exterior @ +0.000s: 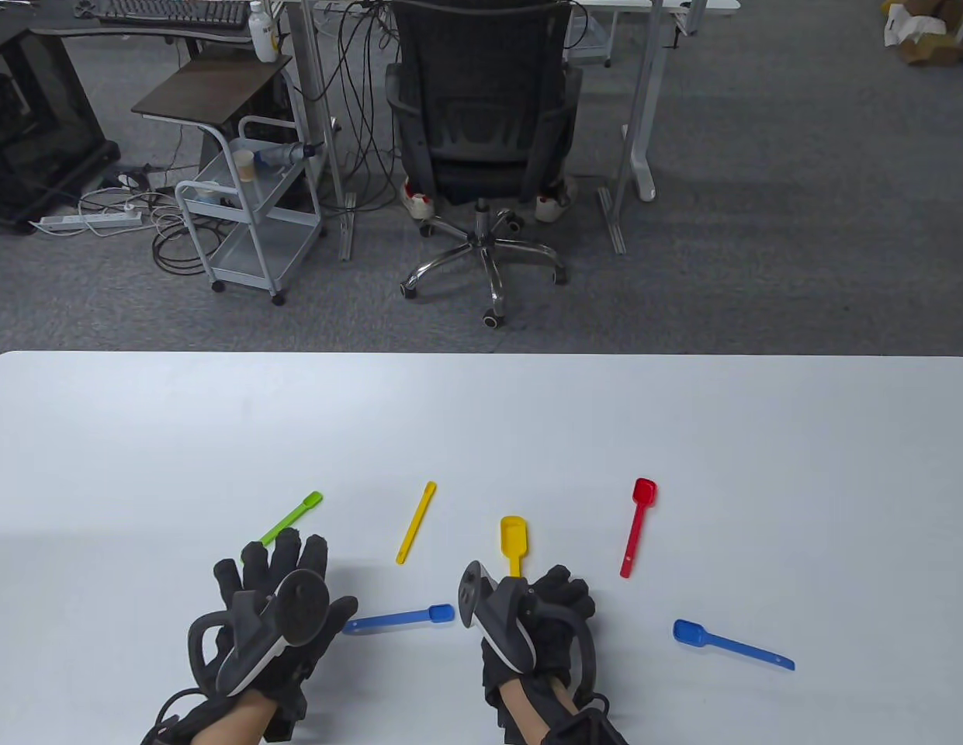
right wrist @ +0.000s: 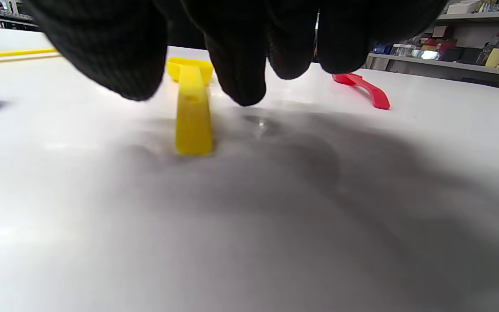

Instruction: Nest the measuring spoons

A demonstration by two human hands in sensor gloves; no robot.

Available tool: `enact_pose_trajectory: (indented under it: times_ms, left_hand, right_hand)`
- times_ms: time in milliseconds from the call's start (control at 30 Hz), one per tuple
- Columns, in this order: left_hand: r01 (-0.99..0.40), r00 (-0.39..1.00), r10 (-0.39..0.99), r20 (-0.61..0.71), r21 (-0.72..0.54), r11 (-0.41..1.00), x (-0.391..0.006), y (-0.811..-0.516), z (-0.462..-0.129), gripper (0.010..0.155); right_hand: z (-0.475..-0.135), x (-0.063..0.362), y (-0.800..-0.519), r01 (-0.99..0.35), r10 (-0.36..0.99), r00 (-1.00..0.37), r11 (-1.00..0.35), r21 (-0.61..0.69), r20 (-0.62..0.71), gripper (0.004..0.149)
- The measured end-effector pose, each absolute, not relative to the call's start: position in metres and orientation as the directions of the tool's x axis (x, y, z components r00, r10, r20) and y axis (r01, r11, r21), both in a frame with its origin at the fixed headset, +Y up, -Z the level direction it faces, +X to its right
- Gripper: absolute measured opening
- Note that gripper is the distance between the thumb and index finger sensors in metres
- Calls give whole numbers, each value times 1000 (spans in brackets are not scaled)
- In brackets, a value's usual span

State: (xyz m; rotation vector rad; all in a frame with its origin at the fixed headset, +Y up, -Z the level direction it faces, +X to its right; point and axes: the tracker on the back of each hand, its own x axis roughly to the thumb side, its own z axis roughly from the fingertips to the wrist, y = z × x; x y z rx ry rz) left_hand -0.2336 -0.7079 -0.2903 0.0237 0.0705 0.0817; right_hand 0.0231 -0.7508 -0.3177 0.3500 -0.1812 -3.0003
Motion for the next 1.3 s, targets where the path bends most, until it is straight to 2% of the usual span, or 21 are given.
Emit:
enact_pose_trajectory:
  times_ms: [200,633,867,1300]
  left_hand:
    - [-83,994,84,-68,28,996,-234,-708,-290,87]
    - [-88,994,90,-67,34,996,-235,-708,-290,87]
    - [-92,993,94,-70,36,995,-236,-708,-290,87]
    - [-90,993,92,-79,37,995,-238,-708,-291,87]
  right_hand:
    - [-321,30,-739,74,-98,-967,-991,110,-234,68]
    - [-335,57,-708,55,-65,-959,-998,41,-277,67]
    - [-349,87,-696,37,-41,-943,-999,18,-331,66]
    - [-378,152,-697,-11,-11,-883,-999,46,-469,65]
